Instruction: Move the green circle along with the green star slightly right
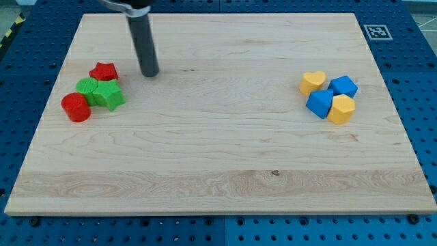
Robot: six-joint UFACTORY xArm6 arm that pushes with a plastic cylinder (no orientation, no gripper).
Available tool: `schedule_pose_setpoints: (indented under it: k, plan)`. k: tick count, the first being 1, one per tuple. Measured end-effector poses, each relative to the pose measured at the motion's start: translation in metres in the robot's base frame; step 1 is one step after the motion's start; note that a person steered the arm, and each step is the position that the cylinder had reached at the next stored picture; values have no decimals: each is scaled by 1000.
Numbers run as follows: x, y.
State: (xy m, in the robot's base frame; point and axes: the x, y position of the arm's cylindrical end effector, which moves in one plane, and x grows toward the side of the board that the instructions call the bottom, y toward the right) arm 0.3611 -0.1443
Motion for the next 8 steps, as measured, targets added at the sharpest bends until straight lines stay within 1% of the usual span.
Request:
schedule_pose_setpoints:
  k: [1, 3, 5, 7, 8]
  plan:
    - [-64, -53]
    - [-63, -159]
    - [-55, -161]
    - [-34, -161]
    - [-34, -161]
